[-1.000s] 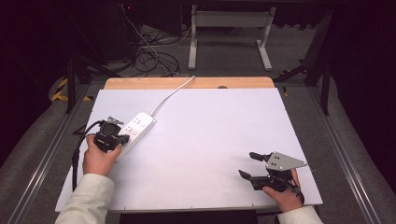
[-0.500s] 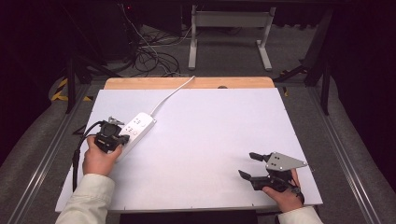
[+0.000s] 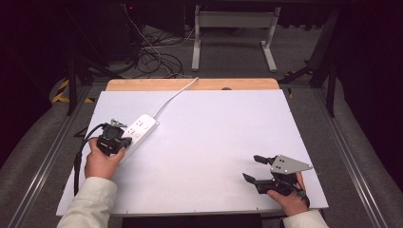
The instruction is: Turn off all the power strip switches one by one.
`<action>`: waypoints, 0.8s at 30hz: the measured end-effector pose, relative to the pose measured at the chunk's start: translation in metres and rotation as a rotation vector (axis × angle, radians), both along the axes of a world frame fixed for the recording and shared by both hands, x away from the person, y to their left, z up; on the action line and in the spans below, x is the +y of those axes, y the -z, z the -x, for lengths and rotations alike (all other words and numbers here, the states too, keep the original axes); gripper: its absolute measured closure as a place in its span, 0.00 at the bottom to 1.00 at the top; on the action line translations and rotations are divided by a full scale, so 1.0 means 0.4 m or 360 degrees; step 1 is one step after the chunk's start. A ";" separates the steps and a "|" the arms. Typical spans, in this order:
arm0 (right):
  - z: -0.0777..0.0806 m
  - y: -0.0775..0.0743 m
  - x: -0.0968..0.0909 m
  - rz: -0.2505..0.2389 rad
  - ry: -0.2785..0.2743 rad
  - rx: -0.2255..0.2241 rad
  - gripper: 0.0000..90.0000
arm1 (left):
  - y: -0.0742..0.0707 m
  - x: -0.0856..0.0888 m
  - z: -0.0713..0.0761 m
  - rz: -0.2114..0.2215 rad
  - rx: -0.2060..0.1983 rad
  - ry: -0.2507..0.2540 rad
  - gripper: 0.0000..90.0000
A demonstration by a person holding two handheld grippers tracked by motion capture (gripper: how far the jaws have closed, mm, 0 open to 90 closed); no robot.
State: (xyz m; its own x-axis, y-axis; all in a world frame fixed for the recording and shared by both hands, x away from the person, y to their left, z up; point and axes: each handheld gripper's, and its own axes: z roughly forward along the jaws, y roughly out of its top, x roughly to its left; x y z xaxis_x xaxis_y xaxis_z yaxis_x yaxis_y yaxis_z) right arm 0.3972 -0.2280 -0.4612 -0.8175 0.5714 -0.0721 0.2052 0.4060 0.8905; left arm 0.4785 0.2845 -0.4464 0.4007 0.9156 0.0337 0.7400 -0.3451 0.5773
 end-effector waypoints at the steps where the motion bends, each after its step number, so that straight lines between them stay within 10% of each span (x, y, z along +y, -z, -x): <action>1: 0.000 0.000 0.000 0.0000 0.0000 0.0000 0.31 | 0.000 -0.001 0.000 0.0004 0.0004 -0.0004 1.00; 12: 0.000 0.000 0.000 0.0001 0.0000 0.0000 0.31 | -0.005 -0.003 0.006 0.0023 0.0047 -0.0028 1.00; 15: 0.000 0.000 -0.002 -0.0007 0.0004 -0.0002 0.31 | -0.021 -0.009 0.023 0.0006 -0.0032 -0.0041 1.00; 20: -0.004 0.002 -0.002 -0.0003 0.0005 0.0005 0.31 | -0.067 0.011 0.035 0.0184 -0.0191 -0.0024 1.00; 24: -0.003 0.001 -0.001 -0.0001 0.0005 0.0003 0.30 | -0.063 -0.002 0.025 0.0162 -0.0197 0.0010 1.00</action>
